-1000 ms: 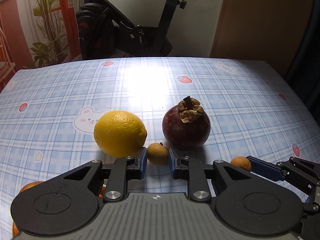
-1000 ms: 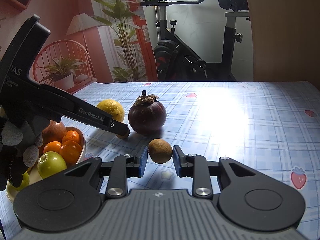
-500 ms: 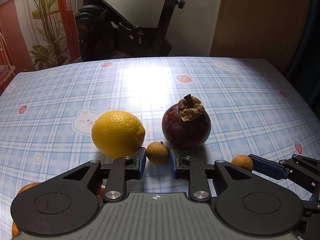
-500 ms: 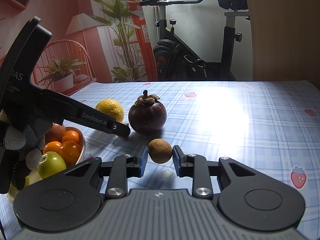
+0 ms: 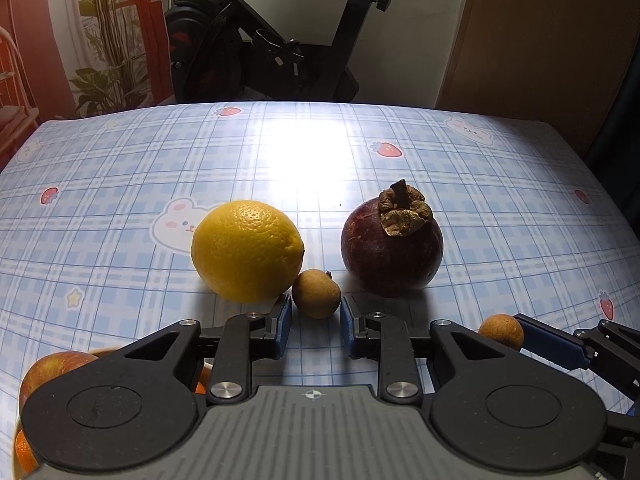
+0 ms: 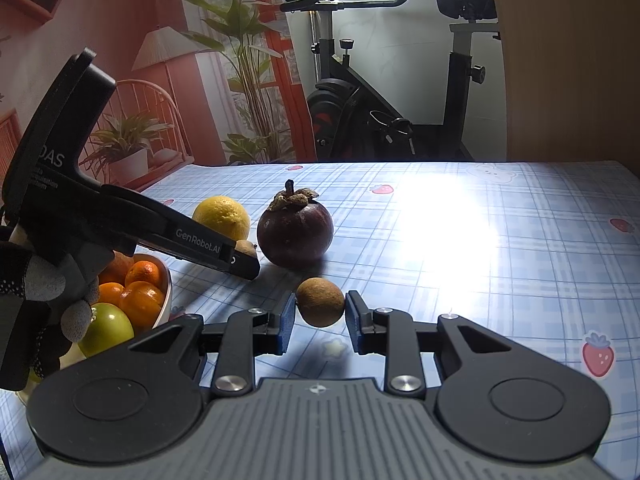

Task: Organize fruits
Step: 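Lift the small brown fruit in the left tool while the right tool holds its fruit, then carry the small brown fruit in the left tool over the plate while the right tool carries its fruit, then release the small brown fruits onto the plate from both tools, then move both open tools toward the loose yellow lemon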

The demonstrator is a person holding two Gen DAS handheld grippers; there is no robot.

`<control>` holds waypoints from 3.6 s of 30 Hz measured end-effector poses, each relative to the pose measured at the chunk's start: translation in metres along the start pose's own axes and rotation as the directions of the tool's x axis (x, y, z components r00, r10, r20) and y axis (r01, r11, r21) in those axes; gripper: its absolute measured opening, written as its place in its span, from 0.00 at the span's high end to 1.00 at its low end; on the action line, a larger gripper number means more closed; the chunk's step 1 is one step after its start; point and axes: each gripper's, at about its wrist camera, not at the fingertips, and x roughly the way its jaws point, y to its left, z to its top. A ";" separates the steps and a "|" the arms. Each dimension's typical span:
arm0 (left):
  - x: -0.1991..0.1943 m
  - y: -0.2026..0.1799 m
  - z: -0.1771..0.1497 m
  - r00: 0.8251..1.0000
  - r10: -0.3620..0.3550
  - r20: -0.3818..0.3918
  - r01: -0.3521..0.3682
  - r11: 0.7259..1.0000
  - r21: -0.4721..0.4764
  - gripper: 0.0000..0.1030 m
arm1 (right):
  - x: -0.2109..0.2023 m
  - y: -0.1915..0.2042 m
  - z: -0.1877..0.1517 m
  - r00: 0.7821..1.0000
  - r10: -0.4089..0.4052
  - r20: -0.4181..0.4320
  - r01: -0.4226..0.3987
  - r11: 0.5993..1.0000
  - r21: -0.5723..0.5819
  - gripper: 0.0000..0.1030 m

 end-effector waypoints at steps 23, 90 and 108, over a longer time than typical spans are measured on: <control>-0.003 -0.008 -0.003 0.999 -0.038 0.011 0.038 0.999 0.009 0.74 | 0.002 0.002 -0.002 1.000 -0.009 -0.009 0.008 1.000 -0.004 0.71; -0.112 0.132 -0.079 0.987 -0.153 0.048 0.158 0.980 -0.120 0.73 | 0.035 0.189 -0.002 0.972 0.153 -0.178 -0.204 0.925 -0.322 0.70; -0.132 0.120 -0.045 0.979 -0.078 0.186 0.103 0.987 -0.127 0.73 | 0.008 0.130 0.036 0.998 0.032 -0.046 -0.041 0.978 -0.204 0.70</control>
